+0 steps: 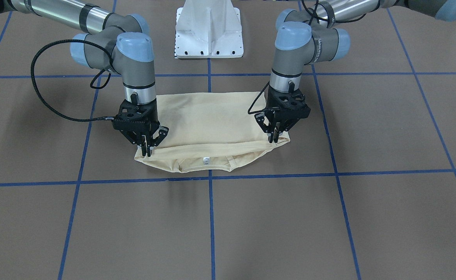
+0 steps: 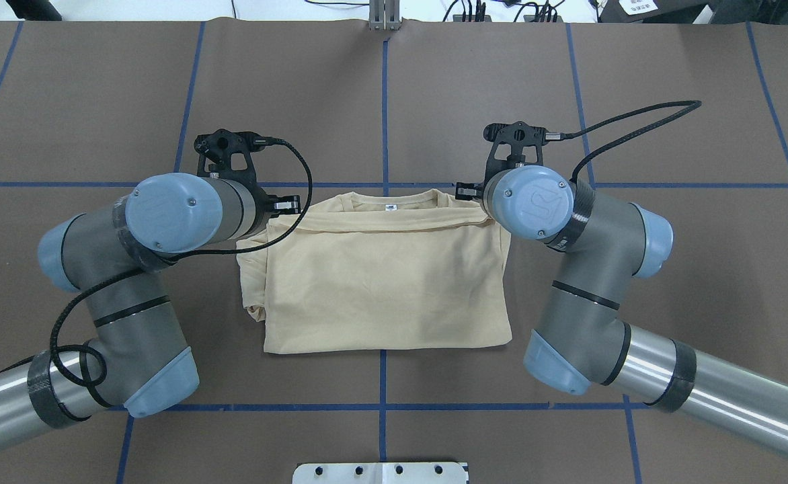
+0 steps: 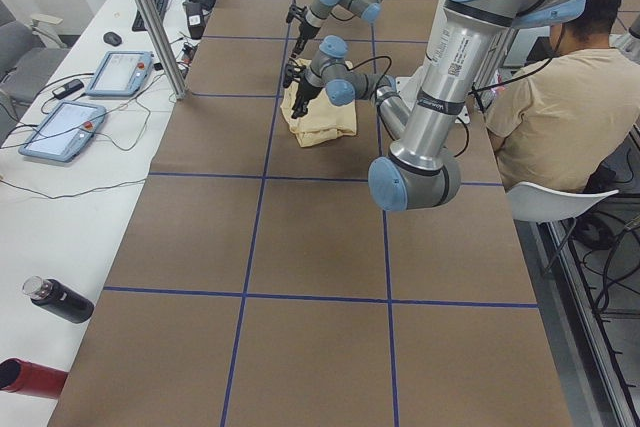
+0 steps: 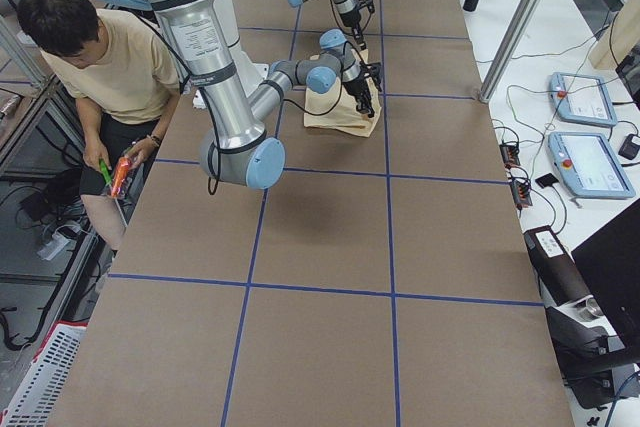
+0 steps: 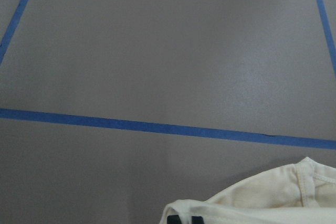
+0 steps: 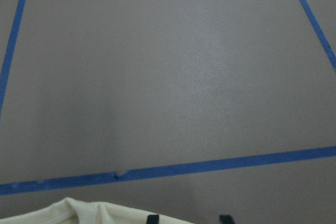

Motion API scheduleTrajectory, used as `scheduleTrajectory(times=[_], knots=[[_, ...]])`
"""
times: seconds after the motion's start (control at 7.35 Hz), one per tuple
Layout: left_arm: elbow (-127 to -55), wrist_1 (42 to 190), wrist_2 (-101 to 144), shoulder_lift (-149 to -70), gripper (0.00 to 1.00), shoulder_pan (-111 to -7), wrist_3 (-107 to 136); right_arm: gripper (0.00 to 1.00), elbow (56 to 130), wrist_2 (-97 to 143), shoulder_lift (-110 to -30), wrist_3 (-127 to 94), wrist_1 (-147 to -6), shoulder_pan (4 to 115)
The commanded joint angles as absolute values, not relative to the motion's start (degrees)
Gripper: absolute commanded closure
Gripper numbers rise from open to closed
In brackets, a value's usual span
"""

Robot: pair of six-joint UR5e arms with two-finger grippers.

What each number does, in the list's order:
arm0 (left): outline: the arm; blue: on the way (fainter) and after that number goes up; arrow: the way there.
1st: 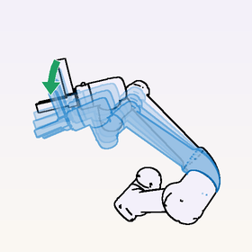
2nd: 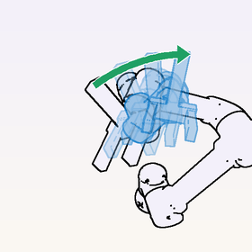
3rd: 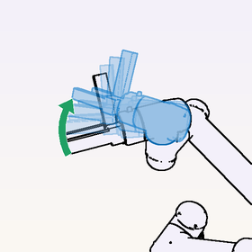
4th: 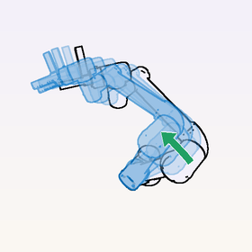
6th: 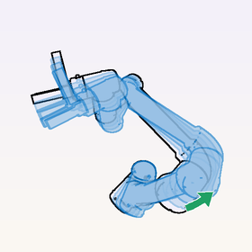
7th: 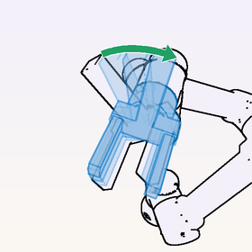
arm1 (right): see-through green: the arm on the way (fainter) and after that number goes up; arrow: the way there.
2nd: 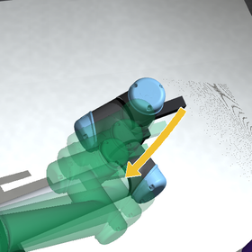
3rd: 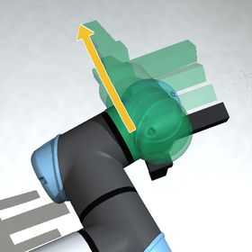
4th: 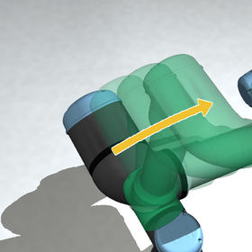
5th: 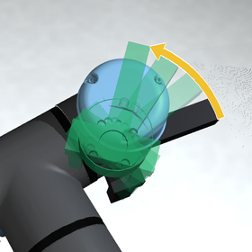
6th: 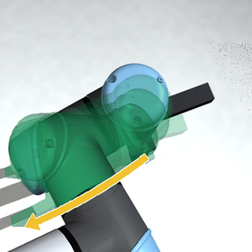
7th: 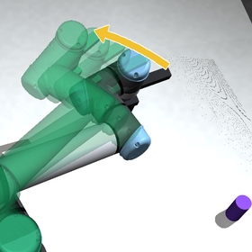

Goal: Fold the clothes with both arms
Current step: 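Release the hem at the collar and draw both grippers back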

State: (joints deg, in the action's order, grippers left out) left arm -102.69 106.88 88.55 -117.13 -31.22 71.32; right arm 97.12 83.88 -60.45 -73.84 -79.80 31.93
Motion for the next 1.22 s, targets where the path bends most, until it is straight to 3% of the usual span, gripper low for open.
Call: scheduleTrajectory(times=[0.0,0.68,0.82,1.09], knots=[[-109.9,107.0,94.4,-113.2,0.00,-31.8,68.6,0.00,100.5,93.2,-61.2,-68.1,-80.4,37.6],[-111.7,111.4,89.7,-104.2,0.00,-16.3,79.7,0.00,102.0,95.2,-62.8,-62.8,-80.1,38.9],[-111.4,111.4,88.9,-104.1,0.03,-14.0,81.6,0.00,102.0,95.1,-62.8,-62.8,-80.0,38.9],[-111.2,111.4,88.9,-104.3,0.21,-13.9,81.7,0.00,102.0,95.0,-62.9,-62.8,-79.9,38.9]])
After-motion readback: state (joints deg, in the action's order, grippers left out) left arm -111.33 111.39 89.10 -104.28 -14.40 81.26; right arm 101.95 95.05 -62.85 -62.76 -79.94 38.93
